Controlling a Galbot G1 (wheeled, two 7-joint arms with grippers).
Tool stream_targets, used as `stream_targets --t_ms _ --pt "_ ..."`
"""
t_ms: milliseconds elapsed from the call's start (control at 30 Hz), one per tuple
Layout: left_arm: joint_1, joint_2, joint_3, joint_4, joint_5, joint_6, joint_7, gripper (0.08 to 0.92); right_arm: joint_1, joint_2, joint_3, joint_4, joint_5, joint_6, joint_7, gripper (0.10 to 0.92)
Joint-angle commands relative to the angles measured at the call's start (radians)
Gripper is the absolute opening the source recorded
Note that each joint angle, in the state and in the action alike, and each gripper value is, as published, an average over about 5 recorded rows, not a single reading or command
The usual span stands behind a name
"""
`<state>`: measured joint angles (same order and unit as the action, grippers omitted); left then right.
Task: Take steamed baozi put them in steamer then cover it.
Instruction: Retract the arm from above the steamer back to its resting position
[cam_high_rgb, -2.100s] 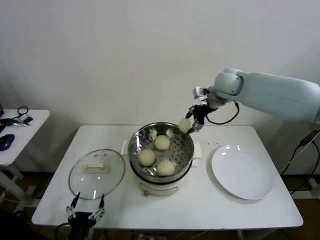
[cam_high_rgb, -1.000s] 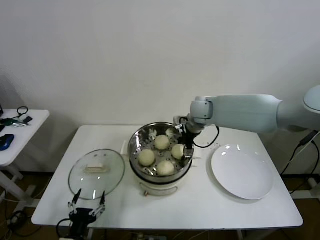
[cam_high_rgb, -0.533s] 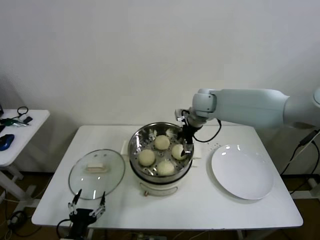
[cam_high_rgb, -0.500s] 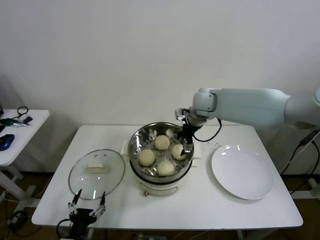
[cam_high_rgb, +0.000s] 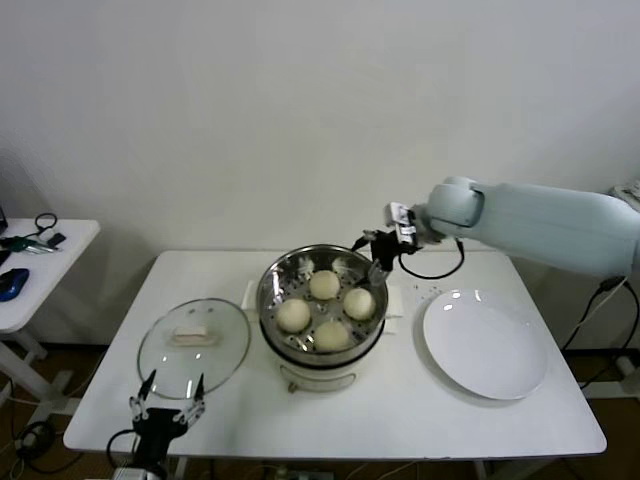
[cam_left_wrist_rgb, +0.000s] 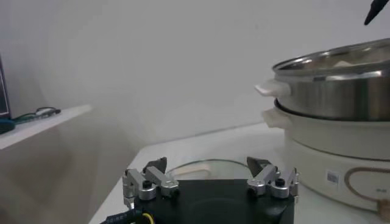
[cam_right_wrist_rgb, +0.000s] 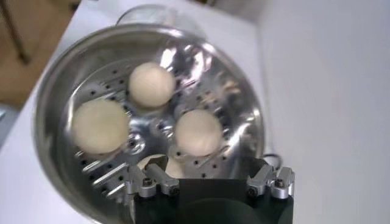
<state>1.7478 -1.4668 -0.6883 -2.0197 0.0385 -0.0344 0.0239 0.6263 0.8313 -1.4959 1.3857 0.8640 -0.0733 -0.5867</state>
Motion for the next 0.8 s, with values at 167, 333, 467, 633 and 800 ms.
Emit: stream_targets --t_ms 167,333,467,633,800 --pt "-0.020 -0.016 -0.006 -0.017 0.030 0.016 0.000 0.823 -0.691 -0.385 0.681 0.140 -0.109 0.244 0.357 0.823" --pt "-0.027 -0.020 -0.019 -0.023 0.066 0.011 -0.006 0.823 -1.062 -0.388 1.081 0.186 -0.183 0.268 0.464 0.823" --pt "-0.031 -0.018 -0.027 -0.026 0.104 0.013 -0.008 0.823 -1.375 -0.338 1.412 0.233 -0.229 0.262 0.496 0.823" --pt "-0.034 -0.016 -0.038 -0.040 0.265 0.021 -0.019 0.823 -1.606 -0.219 1.651 0.257 -0.283 0.237 0.507 0.823" --pt "-0.034 -0.009 -0.048 -0.065 0.561 0.014 -0.022 0.823 -1.763 -0.058 1.848 0.265 -0.350 0.187 0.487 0.823"
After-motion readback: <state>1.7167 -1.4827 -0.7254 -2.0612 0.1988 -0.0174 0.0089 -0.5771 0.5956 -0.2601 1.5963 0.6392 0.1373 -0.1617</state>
